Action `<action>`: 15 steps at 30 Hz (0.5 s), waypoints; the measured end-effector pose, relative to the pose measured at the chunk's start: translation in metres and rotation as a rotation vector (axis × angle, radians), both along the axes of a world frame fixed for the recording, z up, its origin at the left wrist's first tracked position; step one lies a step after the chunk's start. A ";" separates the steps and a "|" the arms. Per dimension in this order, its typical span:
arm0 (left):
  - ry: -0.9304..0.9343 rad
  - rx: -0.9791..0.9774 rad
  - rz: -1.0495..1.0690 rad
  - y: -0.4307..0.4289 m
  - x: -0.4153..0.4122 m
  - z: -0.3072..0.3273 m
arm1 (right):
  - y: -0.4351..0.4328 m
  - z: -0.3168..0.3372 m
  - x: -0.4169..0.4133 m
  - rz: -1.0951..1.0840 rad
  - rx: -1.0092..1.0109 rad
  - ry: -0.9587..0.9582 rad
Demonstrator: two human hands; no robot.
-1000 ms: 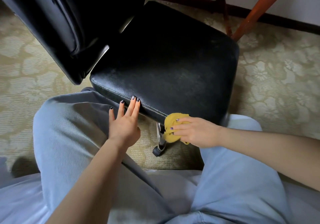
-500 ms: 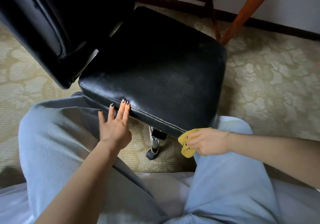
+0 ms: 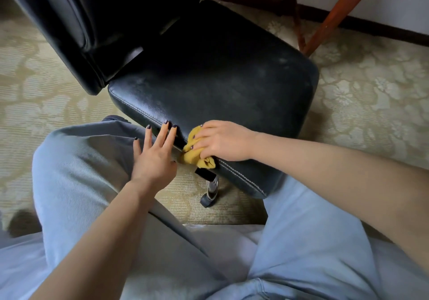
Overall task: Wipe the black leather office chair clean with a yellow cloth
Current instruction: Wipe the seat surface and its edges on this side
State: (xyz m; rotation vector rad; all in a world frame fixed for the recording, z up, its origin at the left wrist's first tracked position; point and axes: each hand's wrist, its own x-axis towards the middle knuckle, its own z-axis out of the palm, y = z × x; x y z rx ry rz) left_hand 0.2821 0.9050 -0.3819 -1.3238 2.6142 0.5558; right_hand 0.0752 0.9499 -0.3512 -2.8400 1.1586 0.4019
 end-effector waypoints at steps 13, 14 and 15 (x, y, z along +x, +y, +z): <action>-0.130 0.011 -0.115 0.008 -0.006 0.003 | 0.099 -0.012 -0.033 0.083 0.037 -0.037; -0.133 0.011 -0.114 0.009 -0.007 0.004 | 0.107 -0.016 -0.039 0.136 0.028 0.002; -0.142 0.010 -0.115 0.010 -0.008 0.006 | 0.118 -0.023 -0.045 0.161 0.061 -0.009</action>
